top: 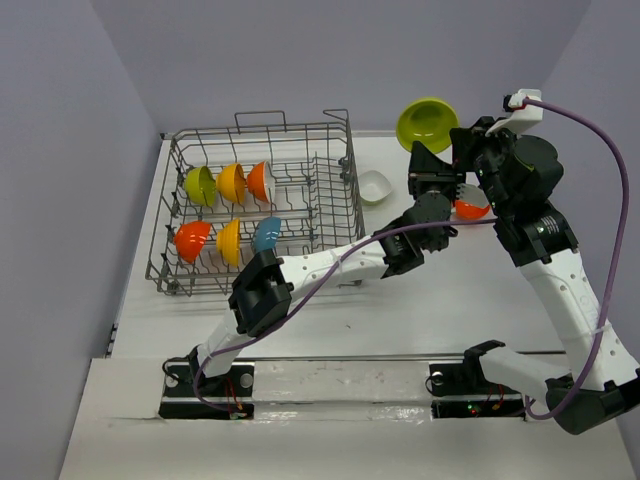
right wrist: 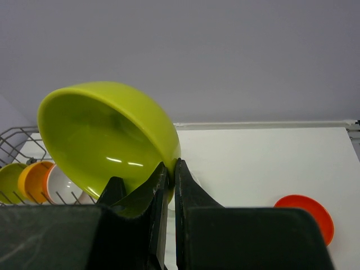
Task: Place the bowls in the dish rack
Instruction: Pass from the right arm to the left
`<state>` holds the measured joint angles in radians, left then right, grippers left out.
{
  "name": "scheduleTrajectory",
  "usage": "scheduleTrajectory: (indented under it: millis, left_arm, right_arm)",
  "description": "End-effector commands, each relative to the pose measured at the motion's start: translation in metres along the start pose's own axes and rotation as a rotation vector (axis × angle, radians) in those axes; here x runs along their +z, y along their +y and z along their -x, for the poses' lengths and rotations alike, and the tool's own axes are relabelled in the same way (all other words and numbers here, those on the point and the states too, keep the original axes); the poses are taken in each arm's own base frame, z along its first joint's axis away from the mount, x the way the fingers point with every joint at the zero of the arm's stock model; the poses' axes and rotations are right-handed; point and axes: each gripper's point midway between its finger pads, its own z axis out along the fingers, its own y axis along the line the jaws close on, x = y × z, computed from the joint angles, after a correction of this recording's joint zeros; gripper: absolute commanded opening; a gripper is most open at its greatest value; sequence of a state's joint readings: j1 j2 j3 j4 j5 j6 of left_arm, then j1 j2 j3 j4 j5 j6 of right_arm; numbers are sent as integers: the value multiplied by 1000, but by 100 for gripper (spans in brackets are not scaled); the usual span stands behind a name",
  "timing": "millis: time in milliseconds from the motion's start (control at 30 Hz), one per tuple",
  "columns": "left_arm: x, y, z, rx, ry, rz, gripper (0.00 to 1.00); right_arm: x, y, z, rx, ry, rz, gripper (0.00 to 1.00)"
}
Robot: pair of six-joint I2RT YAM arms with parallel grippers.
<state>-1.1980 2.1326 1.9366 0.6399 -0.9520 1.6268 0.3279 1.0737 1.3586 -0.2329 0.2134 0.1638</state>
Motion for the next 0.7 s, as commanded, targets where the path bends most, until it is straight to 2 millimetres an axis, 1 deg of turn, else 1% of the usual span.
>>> scheduleTrajectory:
  millis: [0, 667]
  left_arm:
    - [-2, 78, -44, -246, 114, 147, 0]
    - [-4, 83, -47, -247, 115, 159, 0]
  right_arm:
    - [-14, -2, 25, 33, -71, -2, 1]
    - [-13, 0, 26, 33, -71, 4, 1]
